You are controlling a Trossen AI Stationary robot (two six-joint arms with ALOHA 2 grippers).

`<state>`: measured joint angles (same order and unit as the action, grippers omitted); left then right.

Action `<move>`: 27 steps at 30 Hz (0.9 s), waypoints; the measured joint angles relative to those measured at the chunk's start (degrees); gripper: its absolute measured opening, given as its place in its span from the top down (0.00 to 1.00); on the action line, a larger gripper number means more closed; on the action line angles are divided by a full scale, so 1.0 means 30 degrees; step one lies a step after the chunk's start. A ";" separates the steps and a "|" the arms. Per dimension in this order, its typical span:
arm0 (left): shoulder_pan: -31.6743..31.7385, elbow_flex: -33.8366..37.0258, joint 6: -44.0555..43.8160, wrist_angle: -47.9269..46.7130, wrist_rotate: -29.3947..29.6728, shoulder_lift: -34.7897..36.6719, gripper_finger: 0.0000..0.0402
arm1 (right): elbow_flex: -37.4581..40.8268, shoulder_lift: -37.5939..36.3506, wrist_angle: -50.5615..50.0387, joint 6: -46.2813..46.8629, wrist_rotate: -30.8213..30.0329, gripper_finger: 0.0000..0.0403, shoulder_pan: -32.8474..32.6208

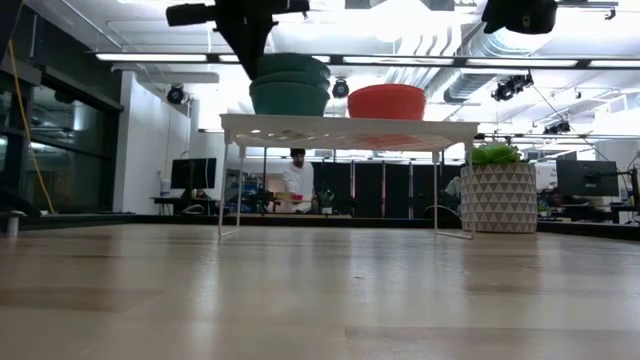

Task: Pick & Place Mini bowls
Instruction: Stack the blue patterned bowl on top of the other blue patterned bowls on the shelf

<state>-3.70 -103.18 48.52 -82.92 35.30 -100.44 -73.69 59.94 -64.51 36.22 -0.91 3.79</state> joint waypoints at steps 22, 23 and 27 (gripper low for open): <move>-0.0015 -0.0036 0.1251 -0.0107 0.1130 -0.0744 0.97 | 0.0000 0.0000 0.0006 0.0140 0.0086 0.82 -0.0003; -0.0015 -0.0036 0.1255 -0.0131 0.1103 -0.0744 0.95 | 0.0000 0.0000 0.0006 0.0140 0.0086 0.82 -0.0006; -0.0015 -0.0036 0.1251 -0.0238 0.1074 -0.0744 0.90 | 0.0000 0.0000 0.0006 0.0140 0.0116 0.82 0.0000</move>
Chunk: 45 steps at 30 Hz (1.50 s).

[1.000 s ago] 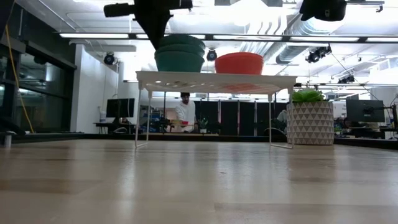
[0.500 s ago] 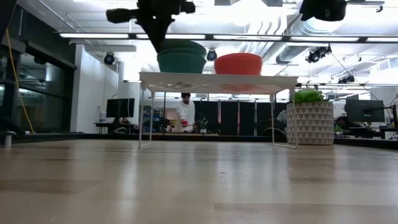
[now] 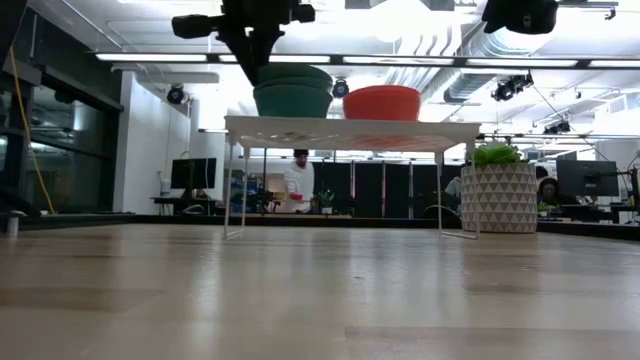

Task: Pick & Place Mini bowls
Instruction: Stack the blue patterned bowl on top of the other blue patterned bowls on the shelf, then return to Home Position

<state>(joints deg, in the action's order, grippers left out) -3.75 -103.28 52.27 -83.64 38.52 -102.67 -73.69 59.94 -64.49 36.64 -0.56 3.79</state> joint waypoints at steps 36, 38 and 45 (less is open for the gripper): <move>-0.0007 -0.7427 -0.2495 -0.2087 -0.1210 0.0578 0.61 | -0.0007 -0.0029 0.0000 -0.0990 0.0270 0.82 0.0000; -0.0015 -0.8023 -0.3078 -0.2178 -0.1615 0.0877 0.61 | -0.0007 -0.0121 0.0007 -0.1311 0.0163 0.82 -0.0007; -0.0007 -0.8598 -0.5929 -0.2130 -0.2590 0.2245 0.61 | -0.0007 -0.1328 0.0517 -0.2711 -0.0167 0.82 -0.0022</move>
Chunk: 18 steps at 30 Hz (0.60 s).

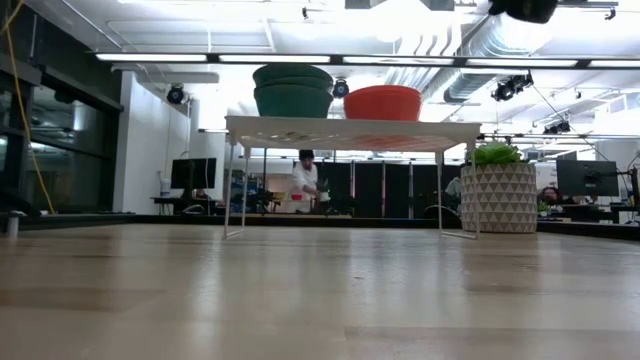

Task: Pick & Place Mini bowls
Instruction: Return to Home Position

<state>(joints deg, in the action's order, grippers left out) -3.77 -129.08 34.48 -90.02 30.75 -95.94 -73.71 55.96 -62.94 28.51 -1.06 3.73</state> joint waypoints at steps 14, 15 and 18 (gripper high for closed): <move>-0.2258 1.1361 -0.8949 0.3275 0.2840 1.0665 0.61 | 0.2566 -0.5649 0.0906 -0.1058 -0.2443 0.82 0.0000; -0.2658 1.2676 -0.9284 0.4112 0.2917 1.1593 0.61 | 0.3227 -0.6121 0.1186 -0.0999 -0.2381 0.82 0.0000; -0.3904 1.6647 -1.0156 0.6298 0.3018 1.3926 0.61 | 0.5355 -0.7547 0.2791 -0.0589 -0.2017 0.82 -0.0006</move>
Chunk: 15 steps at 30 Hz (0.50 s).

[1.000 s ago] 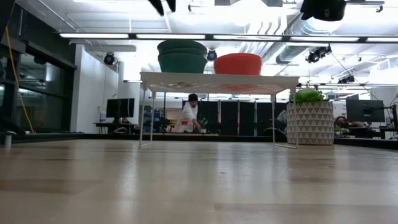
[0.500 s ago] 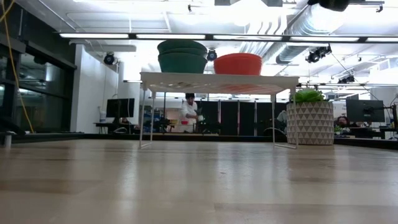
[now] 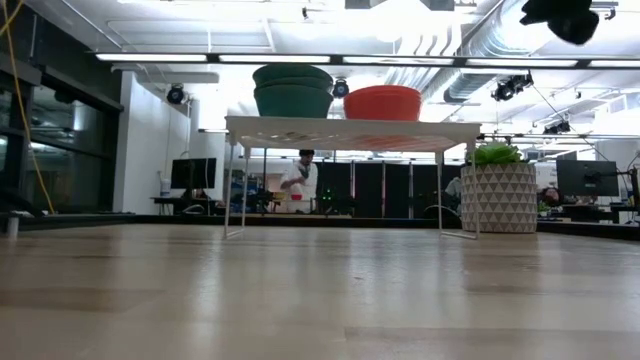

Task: Pick & Place Mini bowls
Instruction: Return to Home Position

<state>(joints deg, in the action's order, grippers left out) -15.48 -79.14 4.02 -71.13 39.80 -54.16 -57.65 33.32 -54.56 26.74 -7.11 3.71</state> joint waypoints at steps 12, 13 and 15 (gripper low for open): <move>-0.1881 1.0905 -0.6212 0.3498 0.4168 0.7728 0.61 | 0.6272 -0.4197 0.8205 0.3115 -0.3077 0.82 -0.0002; -0.1874 1.1554 -0.6026 0.3837 0.4228 0.8286 0.61 | 0.6670 -0.4359 0.8644 0.3855 -0.3392 0.82 0.0005; -0.1867 1.2943 -0.4975 0.5099 0.4276 0.9318 0.61 | 0.7470 -0.4513 0.9534 0.6200 -0.4282 0.82 -0.0002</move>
<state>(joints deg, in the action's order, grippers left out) -21.08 -40.31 -10.91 -55.83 52.63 -26.20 -35.24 19.78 -25.96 45.34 -19.96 3.70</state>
